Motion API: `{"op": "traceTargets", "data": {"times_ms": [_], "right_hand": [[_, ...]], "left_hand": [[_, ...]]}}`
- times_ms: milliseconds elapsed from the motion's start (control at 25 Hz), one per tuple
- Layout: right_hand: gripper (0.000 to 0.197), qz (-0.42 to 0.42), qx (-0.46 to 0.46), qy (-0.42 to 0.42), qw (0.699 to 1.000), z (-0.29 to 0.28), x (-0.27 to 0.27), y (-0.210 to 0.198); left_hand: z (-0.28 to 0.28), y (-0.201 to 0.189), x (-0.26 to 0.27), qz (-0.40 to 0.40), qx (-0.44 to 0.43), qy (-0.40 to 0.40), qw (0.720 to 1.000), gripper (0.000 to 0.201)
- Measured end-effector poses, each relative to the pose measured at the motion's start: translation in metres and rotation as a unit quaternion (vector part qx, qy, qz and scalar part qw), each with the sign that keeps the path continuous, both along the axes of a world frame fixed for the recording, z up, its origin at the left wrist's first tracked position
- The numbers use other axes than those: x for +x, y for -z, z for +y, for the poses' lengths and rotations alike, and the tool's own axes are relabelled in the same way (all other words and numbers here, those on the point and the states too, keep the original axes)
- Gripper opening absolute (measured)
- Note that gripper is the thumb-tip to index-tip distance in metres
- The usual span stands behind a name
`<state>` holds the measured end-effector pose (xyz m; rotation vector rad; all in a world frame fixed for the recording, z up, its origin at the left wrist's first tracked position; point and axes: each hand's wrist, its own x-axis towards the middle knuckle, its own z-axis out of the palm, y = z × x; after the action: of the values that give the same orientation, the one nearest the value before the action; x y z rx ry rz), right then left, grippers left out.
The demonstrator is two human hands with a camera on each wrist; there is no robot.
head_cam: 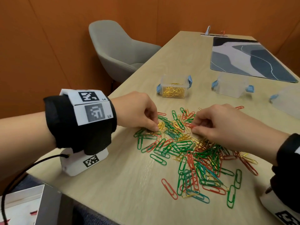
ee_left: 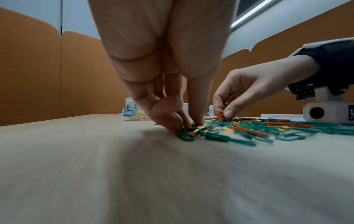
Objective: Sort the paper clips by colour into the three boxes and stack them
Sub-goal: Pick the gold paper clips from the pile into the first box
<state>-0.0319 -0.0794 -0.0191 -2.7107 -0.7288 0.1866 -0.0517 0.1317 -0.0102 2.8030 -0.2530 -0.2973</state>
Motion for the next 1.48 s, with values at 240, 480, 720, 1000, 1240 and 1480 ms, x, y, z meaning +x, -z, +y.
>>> {"op": "traceTargets", "data": {"times_ms": [240,480,720,1000,1240,1480], "right_hand": [[0.007,-0.007,0.035,-0.042,0.998,0.004,-0.005,-0.006],[0.005,0.028,0.001,-0.067,0.997,0.006,-0.005,-0.003],[0.013,0.011,0.009,-0.069,0.998,0.004,-0.004,-0.002],[0.014,-0.011,0.043,-0.042,0.998,0.004,-0.001,-0.001],[0.015,-0.007,0.049,-0.044,0.998,0.004,-0.001,0.001],[0.021,0.023,-0.002,-0.079,0.997,0.004,-0.006,-0.002]], "left_hand": [[0.002,0.001,-0.001,0.034,-0.045,-0.015,0.998,0.007],[0.008,-0.004,0.003,0.066,-0.2,-0.037,0.977,0.009],[0.002,-0.006,0.003,0.018,-0.098,-0.016,0.995,0.02],[-0.02,-0.002,0.008,0.007,0.018,0.032,0.999,0.015],[0.0,-0.009,0.009,0.13,-0.228,-0.073,0.962,0.007],[0.012,-0.007,0.008,0.221,-0.418,-0.12,0.873,0.025]]}}
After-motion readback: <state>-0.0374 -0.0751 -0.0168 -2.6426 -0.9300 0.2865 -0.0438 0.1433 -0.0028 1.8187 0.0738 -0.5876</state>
